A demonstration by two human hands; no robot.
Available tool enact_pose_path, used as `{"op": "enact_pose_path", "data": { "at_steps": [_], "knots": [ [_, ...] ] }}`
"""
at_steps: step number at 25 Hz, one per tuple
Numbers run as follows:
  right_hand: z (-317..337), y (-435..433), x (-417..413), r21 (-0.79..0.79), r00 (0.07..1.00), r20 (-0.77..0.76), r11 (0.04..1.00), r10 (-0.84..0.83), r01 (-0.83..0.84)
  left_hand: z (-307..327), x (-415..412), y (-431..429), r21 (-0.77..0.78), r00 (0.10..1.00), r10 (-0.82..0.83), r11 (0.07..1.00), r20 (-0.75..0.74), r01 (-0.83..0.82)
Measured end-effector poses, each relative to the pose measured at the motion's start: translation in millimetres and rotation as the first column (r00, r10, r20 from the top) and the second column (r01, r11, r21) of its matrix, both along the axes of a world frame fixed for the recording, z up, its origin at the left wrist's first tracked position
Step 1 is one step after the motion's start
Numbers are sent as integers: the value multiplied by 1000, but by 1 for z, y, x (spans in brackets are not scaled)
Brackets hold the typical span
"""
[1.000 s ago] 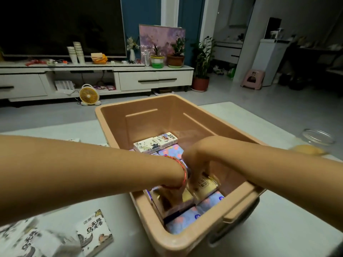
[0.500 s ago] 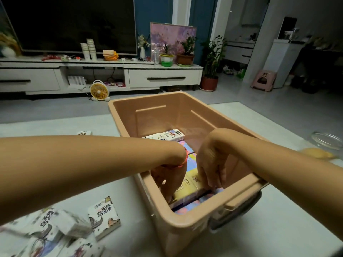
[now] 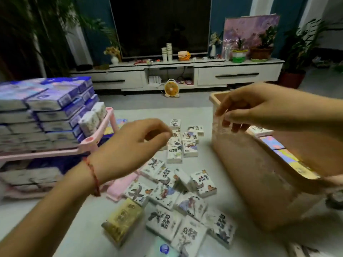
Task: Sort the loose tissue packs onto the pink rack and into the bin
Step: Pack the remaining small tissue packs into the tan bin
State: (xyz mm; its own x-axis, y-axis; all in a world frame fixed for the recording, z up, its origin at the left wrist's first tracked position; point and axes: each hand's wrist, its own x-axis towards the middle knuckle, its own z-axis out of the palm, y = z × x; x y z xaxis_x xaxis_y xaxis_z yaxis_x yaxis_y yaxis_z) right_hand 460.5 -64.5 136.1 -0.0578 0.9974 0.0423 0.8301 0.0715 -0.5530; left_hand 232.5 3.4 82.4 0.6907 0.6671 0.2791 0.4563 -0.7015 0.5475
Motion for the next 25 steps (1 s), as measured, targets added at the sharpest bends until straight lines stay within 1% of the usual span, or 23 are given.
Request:
{"op": "enact_pose_path", "data": {
  "at_steps": [2,4,7,9,12,14,16,17,18,19,20,21,22,23,25],
  "knots": [
    [-20,11,-43,-82,980,119,985,162,-153,-49,-49,1,23,980,195,980,28,-196],
    [-63,27,-78,-151,934,240,961,264,-233,-96,-84,0,-15,942,335,942,-18,-335],
    [-135,40,-109,-193,920,293,959,259,-208,-148,-124,-9,-35,876,478,876,-69,-481],
    [-163,38,-123,-134,924,303,971,232,-200,-169,-140,-15,-58,847,528,846,-56,-531],
    [-179,36,-132,-25,893,380,967,242,-252,-181,-142,-19,-66,857,514,857,39,-511],
    [-173,36,-133,-17,899,366,968,240,-251,-182,-132,-27,-65,884,461,887,77,-457],
    [-161,25,-131,-39,921,279,961,273,-273,-180,-116,-41,-15,918,374,927,128,-375],
    [-156,13,-130,-86,909,243,941,339,-327,-179,-109,-50,41,935,319,943,152,-329],
    [-155,-1,-131,-147,877,234,907,419,-394,-180,-104,-57,106,948,270,951,169,-290],
    [-158,-16,-134,-203,833,265,873,485,-443,-181,-101,-63,147,955,238,953,179,-265],
    [-164,-29,-135,-238,785,326,849,527,-472,-182,-98,-67,147,958,219,958,187,-248],
    [-171,-38,-136,-236,754,378,843,538,-483,-183,-97,-71,135,959,207,963,194,-236],
    [-178,-44,-136,-221,749,411,854,519,-471,-184,-96,-73,124,961,194,967,195,-221],
    [-184,-45,-135,-186,756,431,868,493,-460,-186,-97,-76,102,969,168,977,180,-188],
    [-193,-46,-129,-37,772,488,894,407,-447,-182,-94,-82,45,986,116,992,120,-122]
  ]
}}
